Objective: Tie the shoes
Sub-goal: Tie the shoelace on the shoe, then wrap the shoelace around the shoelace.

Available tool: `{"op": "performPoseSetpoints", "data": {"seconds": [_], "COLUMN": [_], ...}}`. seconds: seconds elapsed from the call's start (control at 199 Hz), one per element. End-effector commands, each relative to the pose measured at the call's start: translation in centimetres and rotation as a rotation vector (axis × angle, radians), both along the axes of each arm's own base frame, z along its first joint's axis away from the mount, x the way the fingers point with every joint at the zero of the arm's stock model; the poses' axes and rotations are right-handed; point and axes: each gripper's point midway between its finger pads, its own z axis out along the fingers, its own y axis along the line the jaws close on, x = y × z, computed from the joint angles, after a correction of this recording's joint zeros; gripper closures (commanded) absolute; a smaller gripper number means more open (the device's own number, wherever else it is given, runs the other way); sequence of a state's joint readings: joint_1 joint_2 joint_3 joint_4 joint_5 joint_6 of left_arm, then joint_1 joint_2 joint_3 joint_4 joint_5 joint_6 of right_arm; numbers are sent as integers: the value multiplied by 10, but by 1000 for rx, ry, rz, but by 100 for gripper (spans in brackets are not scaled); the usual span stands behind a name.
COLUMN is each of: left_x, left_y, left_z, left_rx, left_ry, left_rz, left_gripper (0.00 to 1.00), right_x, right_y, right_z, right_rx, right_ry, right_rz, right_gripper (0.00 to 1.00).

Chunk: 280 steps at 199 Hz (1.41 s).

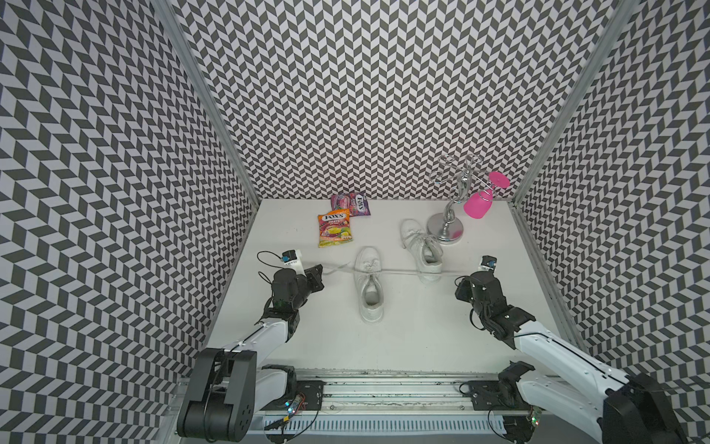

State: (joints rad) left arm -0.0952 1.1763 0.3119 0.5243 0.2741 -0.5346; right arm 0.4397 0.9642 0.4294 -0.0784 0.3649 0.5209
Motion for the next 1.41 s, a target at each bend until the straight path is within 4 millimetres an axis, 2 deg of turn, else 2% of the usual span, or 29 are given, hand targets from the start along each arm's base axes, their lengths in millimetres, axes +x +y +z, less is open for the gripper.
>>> {"op": "performPoseSetpoints", "data": {"seconds": [0.0, 0.131, 0.246, 0.317, 0.377, 0.432, 0.487, 0.578, 0.658, 0.724, 0.784, 0.849, 0.889, 1.055, 1.146, 1.256, 1.402], "left_x": [-2, -6, -8, -10, -10, -10, -10, -11, -11, -11, -11, -11, -10, -10, -10, -12, -12], "left_y": [-26, -47, -56, -59, -60, -60, -61, -62, -63, -64, -65, -66, -67, -68, -66, -68, -68], "left_z": [37, 60, 80, 91, 98, 102, 106, 110, 115, 119, 123, 126, 127, 133, 133, 130, 128], "left_rx": [-12, -37, -45, -57, -61, -58, -57, -59, -63, -61, -61, -61, -65, -76, -77, -98, -105], "left_ry": [-114, -150, -174, -189, -192, -188, -185, -180, -187, -190, -193, -198, -197, -190, -181, -164, -154], "left_rz": [-120, -188, -212, -224, -229, -232, -237, -243, -253, -256, -263, -269, -274, -285, -272, -283, -278], "left_gripper": [99, 99, 99, 99, 99, 99, 99, 98, 98, 98, 98, 98, 98, 98, 97, 97, 97], "right_x": [-5, -23, -36, -40, -38, -34, -28, -20, -17, -16, -18, -19, -18, 0, 9, 13, 16], "right_y": [13, 24, 34, 37, 38, 38, 32, 26, 37, 58, 88, 124, 148, 241, 282, 315, 338], "right_z": [15, -12, -36, -44, -41, -32, -14, 35, 80, 108, 126, 134, 133, 107, 92, 72, 47], "right_rx": [94, 202, 289, 312, 304, 276, 228, 158, 157, 162, 181, 187, 166, 34, -24, -27, -28], "right_ry": [-22, 47, 114, 132, 129, 108, 67, -83, -238, -341, -410, -440, -440, -332, -289, -247, -192], "right_rz": [61, 100, 125, 133, 142, 150, 139, 127, 206, 331, 490, 652, 750, 1018, 1120, 1204, 1255], "right_gripper": [99, 88, 83, 79, 69, 59, 48, 38, 34, 33, 33, 33, 33, 32, 32, 32, 33]}}
